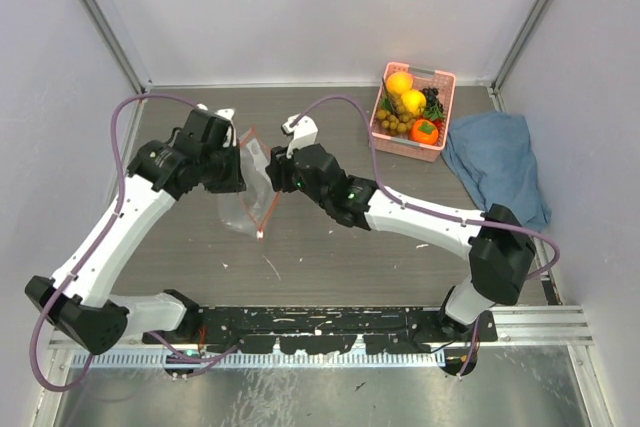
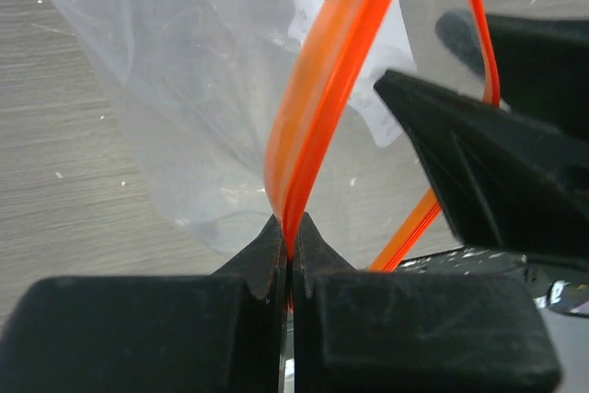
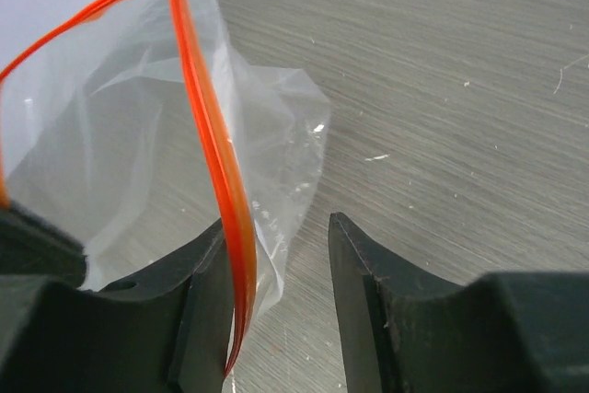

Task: Place the food in the zip-top bag and seal the zipper
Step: Open the zipper of the food storage bag.

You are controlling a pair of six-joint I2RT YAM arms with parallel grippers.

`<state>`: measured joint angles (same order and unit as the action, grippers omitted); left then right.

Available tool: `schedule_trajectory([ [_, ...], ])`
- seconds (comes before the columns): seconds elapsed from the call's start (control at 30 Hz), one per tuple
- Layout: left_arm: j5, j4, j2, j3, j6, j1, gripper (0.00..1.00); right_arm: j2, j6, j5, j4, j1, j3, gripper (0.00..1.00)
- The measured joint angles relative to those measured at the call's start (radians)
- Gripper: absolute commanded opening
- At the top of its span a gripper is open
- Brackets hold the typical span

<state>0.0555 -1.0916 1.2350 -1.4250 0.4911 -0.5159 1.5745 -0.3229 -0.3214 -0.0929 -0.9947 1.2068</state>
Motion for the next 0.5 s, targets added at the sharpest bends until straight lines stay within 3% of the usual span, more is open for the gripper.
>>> schedule_trajectory([
  [0.13,-0.004,-0.042,0.019,-0.018,-0.052,0.000,0.00,0.023,-0.018,0.020,0.022,0.021,0.003,0.43],
  [0.37,0.006,-0.076,0.062,-0.080,-0.114,0.000,0.00,0.031,-0.057,0.030,0.040,0.042,-0.002,0.11],
  [0.5,0.042,-0.104,0.119,-0.126,-0.144,0.000,0.00,0.031,-0.098,0.034,0.035,0.056,-0.037,0.03],
])
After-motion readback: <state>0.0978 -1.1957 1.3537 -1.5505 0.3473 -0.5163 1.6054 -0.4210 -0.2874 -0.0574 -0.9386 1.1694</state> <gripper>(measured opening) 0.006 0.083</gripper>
